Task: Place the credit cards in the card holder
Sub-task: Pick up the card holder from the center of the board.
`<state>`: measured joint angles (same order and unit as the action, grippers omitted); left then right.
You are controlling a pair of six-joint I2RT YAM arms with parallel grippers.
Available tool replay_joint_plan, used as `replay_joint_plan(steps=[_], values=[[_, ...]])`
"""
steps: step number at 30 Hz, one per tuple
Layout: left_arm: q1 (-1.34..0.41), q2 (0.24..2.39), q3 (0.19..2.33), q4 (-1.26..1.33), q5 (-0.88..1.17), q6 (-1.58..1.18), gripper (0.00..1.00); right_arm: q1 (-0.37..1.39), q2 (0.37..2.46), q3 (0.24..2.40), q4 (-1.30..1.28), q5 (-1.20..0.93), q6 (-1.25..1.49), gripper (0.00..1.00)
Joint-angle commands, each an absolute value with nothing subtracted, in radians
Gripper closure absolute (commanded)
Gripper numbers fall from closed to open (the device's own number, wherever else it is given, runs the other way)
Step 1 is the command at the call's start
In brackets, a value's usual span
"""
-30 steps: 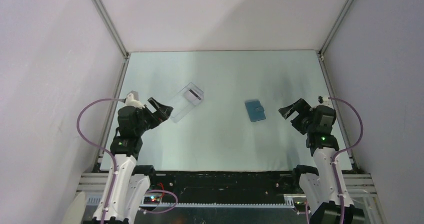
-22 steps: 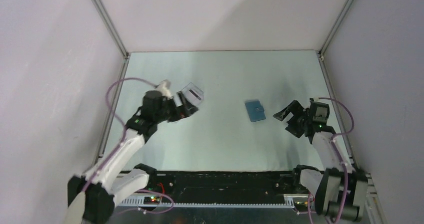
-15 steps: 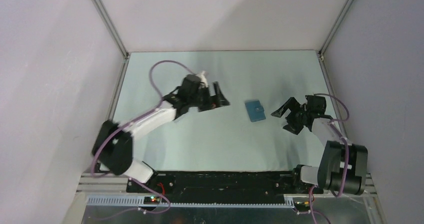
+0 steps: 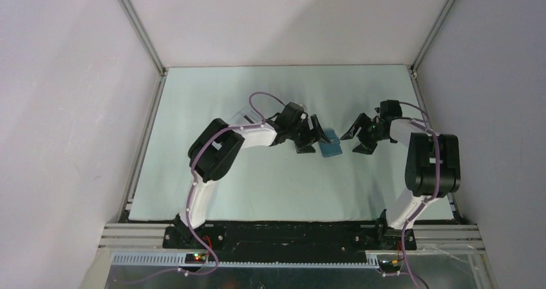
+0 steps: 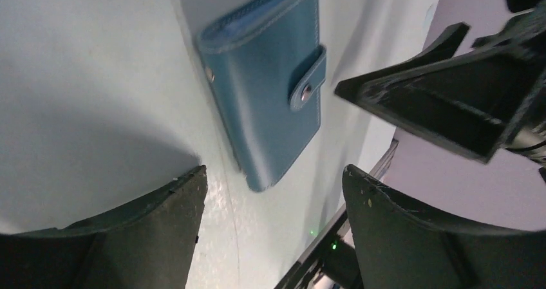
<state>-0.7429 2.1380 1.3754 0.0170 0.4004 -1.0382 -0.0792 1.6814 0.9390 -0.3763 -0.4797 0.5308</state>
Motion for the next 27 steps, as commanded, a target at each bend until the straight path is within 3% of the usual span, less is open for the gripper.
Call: replay_joint_plan(steps=[1, 10, 17, 21, 24, 27], values=[[-0.731, 2.199, 1.428, 0.065, 0.393, -1.133, 0.19, -0.037, 1.760, 1.027, -0.424, -0.489, 0.550, 0.30], [-0.727, 2.259, 1.433, 0.116, 0.362, -1.196, 0.33, 0.075, 1.859, 1.075, -0.407, -0.564, 0.585, 0.46], [-0.730, 2.098, 1.306, 0.172, 0.369, -1.109, 0.51, 0.119, 1.798, 1.016, -0.338, -0.680, 0.608, 0.61], [-0.736, 1.974, 1.197, 0.184, 0.352, -1.083, 0.66, 0.141, 1.722, 0.951, -0.322, -0.724, 0.626, 0.63], [-0.745, 1.876, 1.108, 0.186, 0.338, -1.071, 0.88, 0.163, 1.661, 0.908, -0.315, -0.741, 0.643, 0.63], [-0.750, 1.759, 1.011, 0.184, 0.299, -1.059, 0.99, 0.184, 1.547, 0.877, -0.355, -0.723, 0.634, 0.60]])
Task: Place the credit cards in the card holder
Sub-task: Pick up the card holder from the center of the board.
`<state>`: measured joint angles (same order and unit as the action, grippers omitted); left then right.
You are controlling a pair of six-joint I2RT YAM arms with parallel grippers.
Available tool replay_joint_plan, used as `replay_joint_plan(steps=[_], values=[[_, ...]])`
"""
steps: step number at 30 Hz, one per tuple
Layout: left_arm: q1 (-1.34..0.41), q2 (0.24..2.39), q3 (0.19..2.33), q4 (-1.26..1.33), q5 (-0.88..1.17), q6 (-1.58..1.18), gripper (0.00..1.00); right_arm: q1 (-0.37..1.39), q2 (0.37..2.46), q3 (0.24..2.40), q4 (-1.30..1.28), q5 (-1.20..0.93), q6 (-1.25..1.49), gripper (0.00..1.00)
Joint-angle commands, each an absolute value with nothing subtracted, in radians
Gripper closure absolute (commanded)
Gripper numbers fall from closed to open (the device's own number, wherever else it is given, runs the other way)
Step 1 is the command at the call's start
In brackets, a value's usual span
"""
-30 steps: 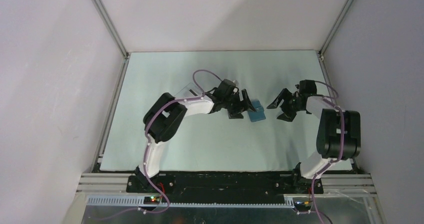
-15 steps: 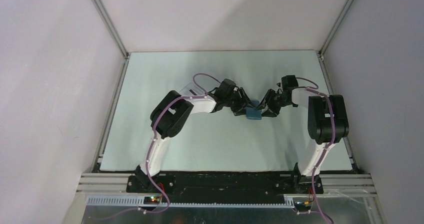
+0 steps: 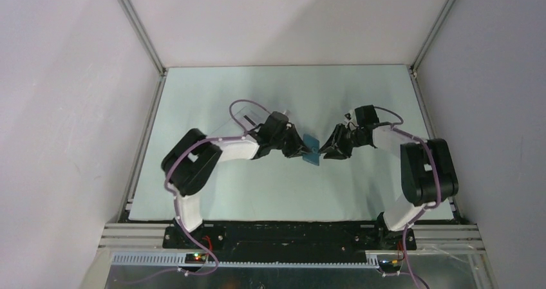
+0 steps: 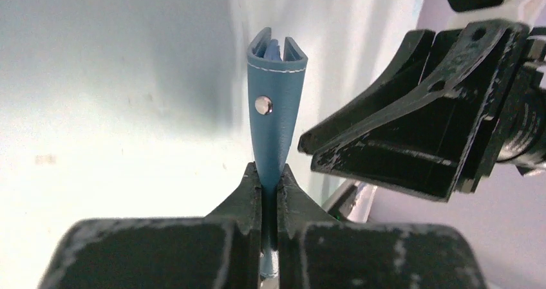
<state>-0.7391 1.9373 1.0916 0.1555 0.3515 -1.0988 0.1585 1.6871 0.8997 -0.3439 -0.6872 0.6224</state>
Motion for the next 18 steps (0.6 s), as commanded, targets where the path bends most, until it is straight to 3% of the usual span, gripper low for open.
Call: replay_joint_plan(steps=[1, 7, 9, 18], values=[[-0.750, 1.733, 0.992, 0.183, 0.289, -1.056, 1.00, 0.199, 1.520, 0.876, -0.371, -0.691, 0.627, 0.56], [-0.778, 1.500, 0.913, 0.042, 0.167, -0.994, 1.00, 0.327, 1.187, 0.876, -0.511, -0.440, 0.585, 0.18], [-0.806, 1.443, 0.937, -0.084, 0.112, -0.949, 1.00, 0.391, 1.117, 0.876, -0.543, -0.363, 0.585, 0.10], [-0.920, 1.226, 0.862, -0.259, -0.024, -0.964, 1.00, 0.654, 1.037, 0.911, -0.647, -0.173, 0.658, 0.06]])
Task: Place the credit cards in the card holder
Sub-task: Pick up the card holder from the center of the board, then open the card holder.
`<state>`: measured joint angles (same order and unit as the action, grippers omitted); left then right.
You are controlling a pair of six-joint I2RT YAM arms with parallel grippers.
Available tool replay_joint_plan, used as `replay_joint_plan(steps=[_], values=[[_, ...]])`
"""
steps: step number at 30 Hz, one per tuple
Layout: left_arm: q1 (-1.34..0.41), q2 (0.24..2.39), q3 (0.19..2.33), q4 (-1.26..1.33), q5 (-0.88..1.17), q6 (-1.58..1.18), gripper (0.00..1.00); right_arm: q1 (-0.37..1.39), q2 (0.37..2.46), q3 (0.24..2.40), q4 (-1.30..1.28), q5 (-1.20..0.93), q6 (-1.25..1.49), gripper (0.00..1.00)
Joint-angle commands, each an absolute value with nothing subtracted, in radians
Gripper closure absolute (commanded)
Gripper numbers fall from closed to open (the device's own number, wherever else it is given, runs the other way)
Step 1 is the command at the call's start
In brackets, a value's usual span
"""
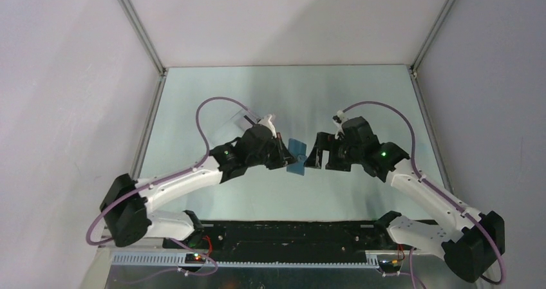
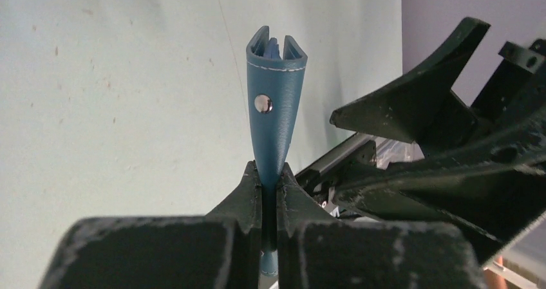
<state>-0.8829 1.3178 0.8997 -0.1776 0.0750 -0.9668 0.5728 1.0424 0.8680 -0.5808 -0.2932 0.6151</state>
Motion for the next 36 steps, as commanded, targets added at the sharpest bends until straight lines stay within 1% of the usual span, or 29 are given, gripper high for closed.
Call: replay_joint_plan(steps=[1, 5, 12, 15, 17, 21, 28, 30, 34, 36], values=[[-0.936, 1.207, 0.856, -0.264, -0.040, -0.973, 1.00, 0.670, 1.041, 0.918, -0.645, -0.165, 0.670, 0.06], [-0.972, 1.169, 0.831, -0.280, -0.060, -0.998, 1.00, 0.756, 1.085, 0.947, -0.632, -0.142, 0.696, 0.06], [-1.001, 1.162, 0.830, -0.311, -0.072, -1.000, 1.00, 0.812, 1.165, 1.013, -0.612, -0.115, 0.703, 0.06], [-1.011, 1.162, 0.840, -0.323, -0.073, -0.997, 1.00, 0.830, 1.202, 1.032, -0.629, -0.070, 0.701, 0.07], [-1.017, 1.161, 0.848, -0.331, -0.075, -0.997, 1.00, 0.839, 1.235, 1.046, -0.643, -0.040, 0.699, 0.14], [-1.027, 1.171, 0.859, -0.337, -0.066, -0.989, 1.00, 0.848, 1.298, 1.064, -0.647, -0.024, 0.704, 0.21], [-1.038, 1.176, 0.862, -0.345, -0.057, -0.995, 1.00, 0.870, 1.361, 1.070, -0.644, -0.011, 0.698, 0.27], [-1.038, 1.170, 0.863, -0.345, -0.062, -0.994, 1.00, 0.880, 1.382, 1.072, -0.654, -0.004, 0.691, 0.31], [-1.039, 1.154, 0.864, -0.350, -0.085, -0.997, 1.00, 0.913, 1.418, 1.095, -0.696, 0.033, 0.664, 0.41], [-1.039, 1.148, 0.864, -0.358, -0.098, -0.995, 1.00, 0.934, 1.434, 1.113, -0.735, 0.061, 0.647, 0.50]])
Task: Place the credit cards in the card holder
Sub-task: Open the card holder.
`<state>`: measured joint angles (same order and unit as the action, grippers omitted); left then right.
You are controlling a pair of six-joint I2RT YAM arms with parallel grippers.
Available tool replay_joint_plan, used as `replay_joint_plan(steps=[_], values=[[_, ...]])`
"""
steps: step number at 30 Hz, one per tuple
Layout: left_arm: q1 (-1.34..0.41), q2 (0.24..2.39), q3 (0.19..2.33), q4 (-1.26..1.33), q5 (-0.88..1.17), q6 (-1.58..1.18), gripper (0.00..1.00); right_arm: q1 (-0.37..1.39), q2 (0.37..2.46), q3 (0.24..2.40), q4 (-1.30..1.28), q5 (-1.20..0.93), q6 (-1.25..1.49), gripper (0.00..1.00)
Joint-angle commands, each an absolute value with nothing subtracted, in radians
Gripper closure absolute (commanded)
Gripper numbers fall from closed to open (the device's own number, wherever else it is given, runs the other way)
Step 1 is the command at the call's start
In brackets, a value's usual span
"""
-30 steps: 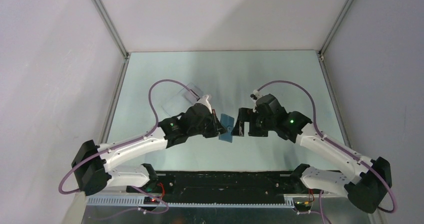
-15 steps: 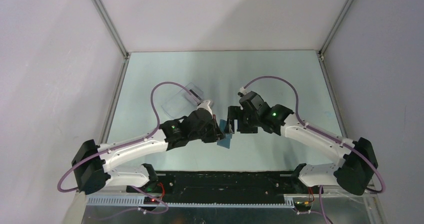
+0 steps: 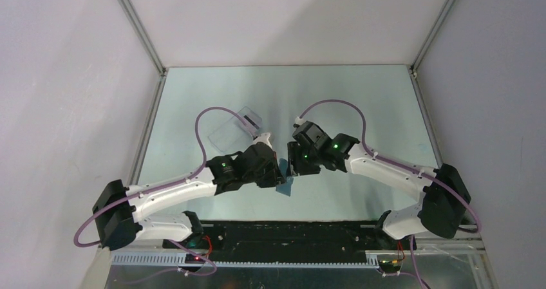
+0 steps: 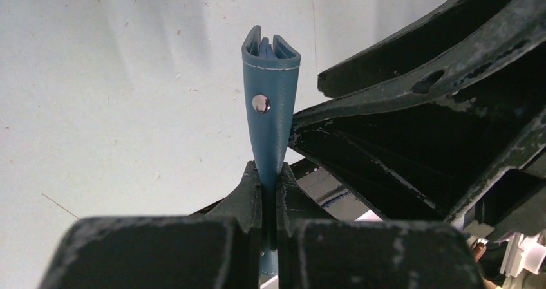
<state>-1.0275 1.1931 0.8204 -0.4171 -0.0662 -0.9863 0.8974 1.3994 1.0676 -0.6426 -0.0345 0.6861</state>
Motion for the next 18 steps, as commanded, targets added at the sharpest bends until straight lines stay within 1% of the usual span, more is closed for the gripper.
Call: replay_joint_plan(steps=[1, 2, 3, 4, 10, 15, 18], values=[[-1.039, 1.144, 0.865, -0.364, -0.109, -0.995, 1.00, 0.939, 1.443, 1.124, -0.747, 0.070, 0.636, 0.52], [-1.038, 1.141, 0.864, -0.369, -0.115, -0.996, 1.00, 0.949, 1.449, 1.129, -0.772, 0.087, 0.631, 0.58], [-1.036, 1.136, 0.863, -0.374, -0.128, -1.000, 1.00, 0.956, 1.451, 1.136, -0.794, 0.095, 0.622, 0.61], [-1.036, 1.132, 0.860, -0.376, -0.133, -1.002, 1.00, 0.960, 1.453, 1.138, -0.804, 0.111, 0.619, 0.68], [-0.998, 1.081, 0.832, -0.375, -0.149, -1.049, 1.00, 0.965, 1.477, 1.146, -0.910, 0.201, 0.598, 0.82], [-0.943, 1.011, 0.807, -0.370, -0.126, -1.065, 1.00, 0.963, 1.475, 1.146, -0.954, 0.237, 0.584, 0.86], [-0.910, 0.970, 0.792, -0.360, -0.087, -1.036, 1.00, 0.933, 1.456, 1.146, -0.971, 0.248, 0.583, 0.84]])
